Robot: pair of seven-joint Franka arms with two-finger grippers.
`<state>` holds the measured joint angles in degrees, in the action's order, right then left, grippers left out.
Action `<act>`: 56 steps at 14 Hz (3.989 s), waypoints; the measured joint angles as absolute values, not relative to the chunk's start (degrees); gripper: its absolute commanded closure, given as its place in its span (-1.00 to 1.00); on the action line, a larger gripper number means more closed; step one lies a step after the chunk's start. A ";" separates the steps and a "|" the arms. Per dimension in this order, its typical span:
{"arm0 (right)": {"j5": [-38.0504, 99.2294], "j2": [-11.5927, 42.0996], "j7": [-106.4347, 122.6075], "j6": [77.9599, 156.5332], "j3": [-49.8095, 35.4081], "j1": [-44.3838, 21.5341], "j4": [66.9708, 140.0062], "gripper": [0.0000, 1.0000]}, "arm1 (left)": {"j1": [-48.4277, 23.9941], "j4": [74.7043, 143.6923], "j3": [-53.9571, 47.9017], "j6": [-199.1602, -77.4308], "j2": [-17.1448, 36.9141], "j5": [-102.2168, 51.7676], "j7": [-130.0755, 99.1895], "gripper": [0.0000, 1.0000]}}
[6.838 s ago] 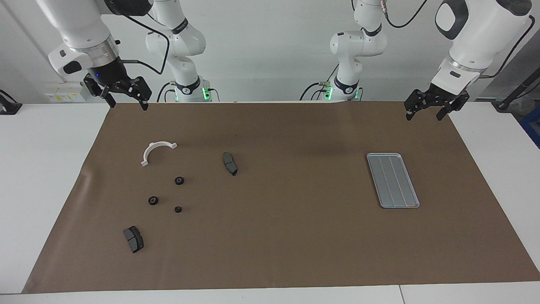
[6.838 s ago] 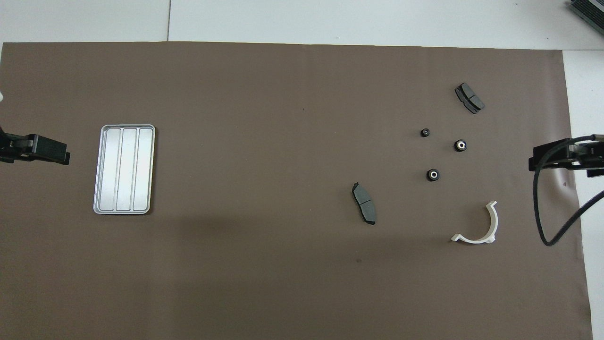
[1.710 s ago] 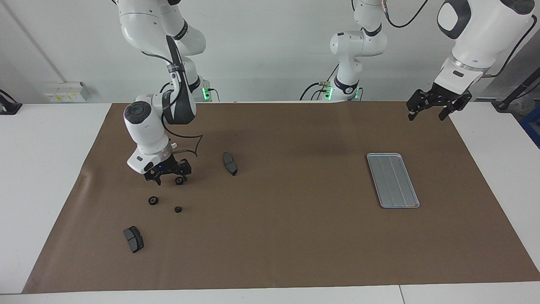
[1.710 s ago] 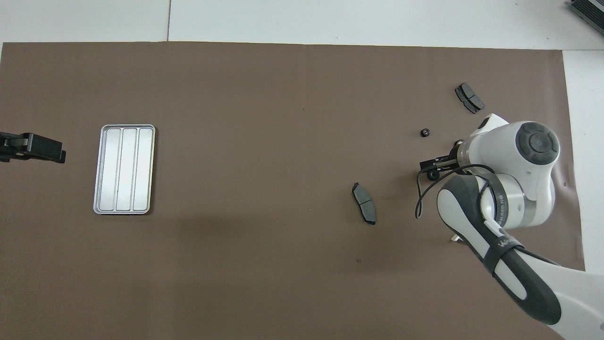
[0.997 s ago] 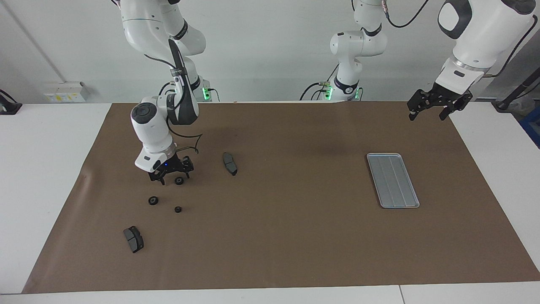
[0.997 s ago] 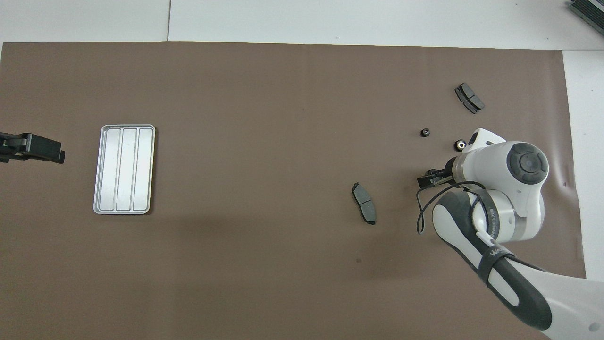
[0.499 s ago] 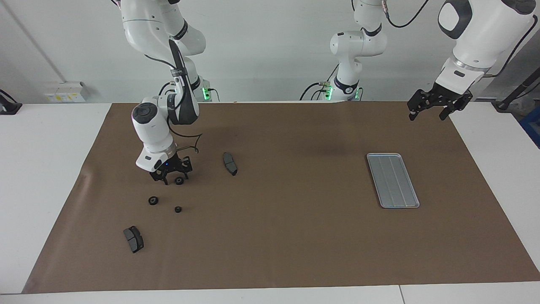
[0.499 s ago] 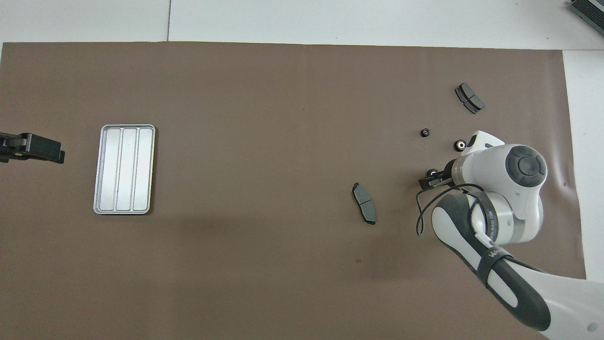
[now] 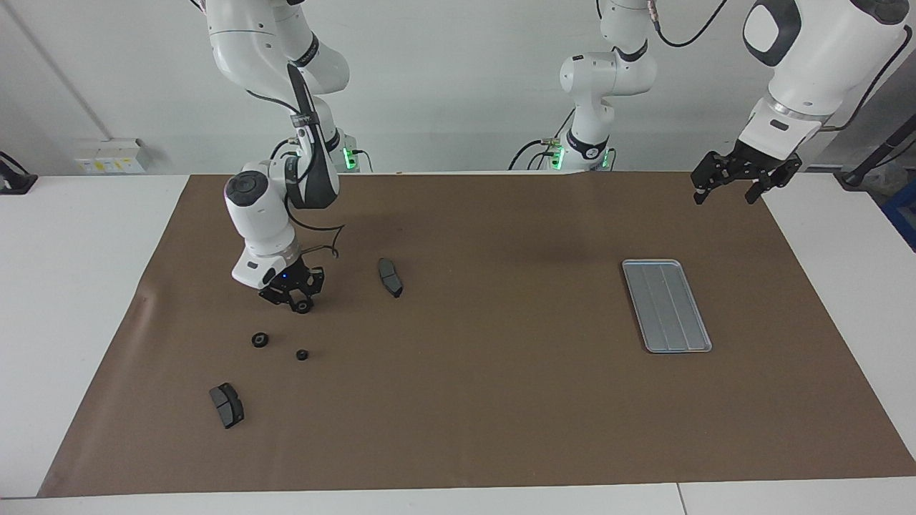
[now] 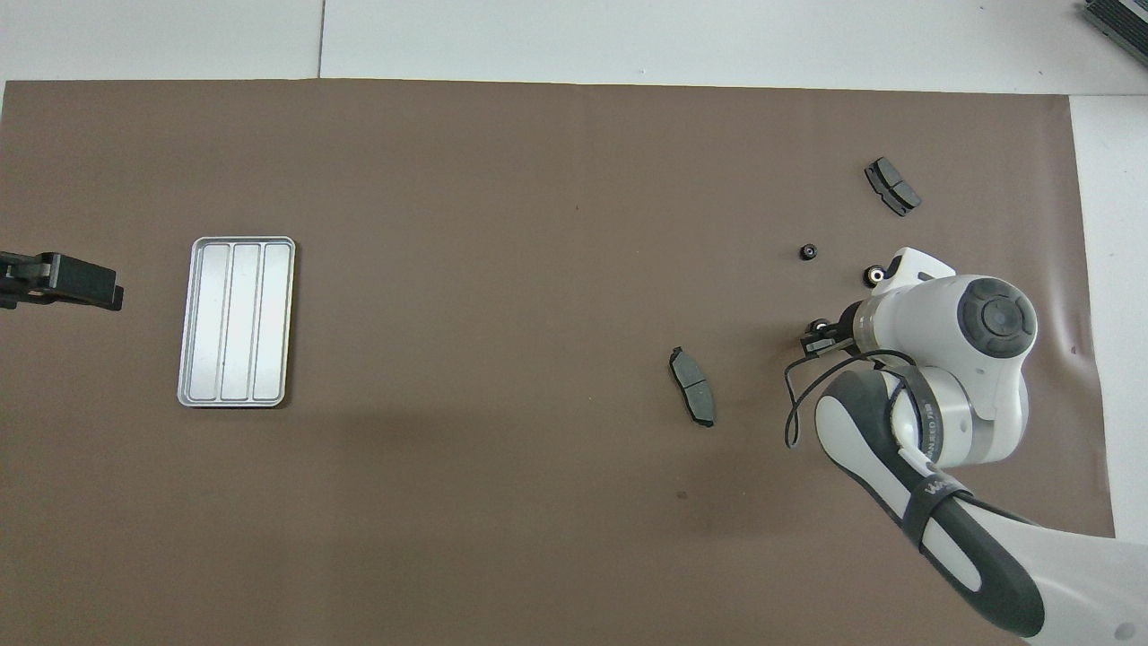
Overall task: Pick bearing gear from pile to tray
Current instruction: 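Carry the bearing with the right gripper to mid-table and release it, then reach the left gripper toward the bearing while the right gripper returns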
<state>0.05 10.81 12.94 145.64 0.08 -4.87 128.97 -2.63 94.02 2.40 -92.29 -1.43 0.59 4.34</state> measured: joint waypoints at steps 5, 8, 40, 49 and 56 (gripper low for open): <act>0.22 8.76 3.61 133.67 -0.09 -7.49 121.35 1.00 | -2.63 94.02 2.40 -92.29 -1.43 0.59 4.34 -1.00; 0.57 6.83 -7.28 124.61 -0.41 -12.84 113.93 1.00 | -2.63 94.02 2.40 -92.29 -1.44 0.59 4.34 -1.00; -4.72 28.15 -55.46 136.29 0.34 -42.30 98.32 -1.00 | -4.56 94.89 1.80 -93.84 -1.41 -0.57 -5.18 -1.00; -5.09 16.45 -26.94 123.52 0.72 -20.66 99.24 -1.00 | -23.84 96.06 1.25 -108.95 9.34 -1.32 -30.25 -1.00; 0.93 17.47 5.49 126.84 0.69 -4.37 103.22 -1.00 | -30.51 97.77 1.43 -120.20 20.71 -1.23 -38.23 -1.00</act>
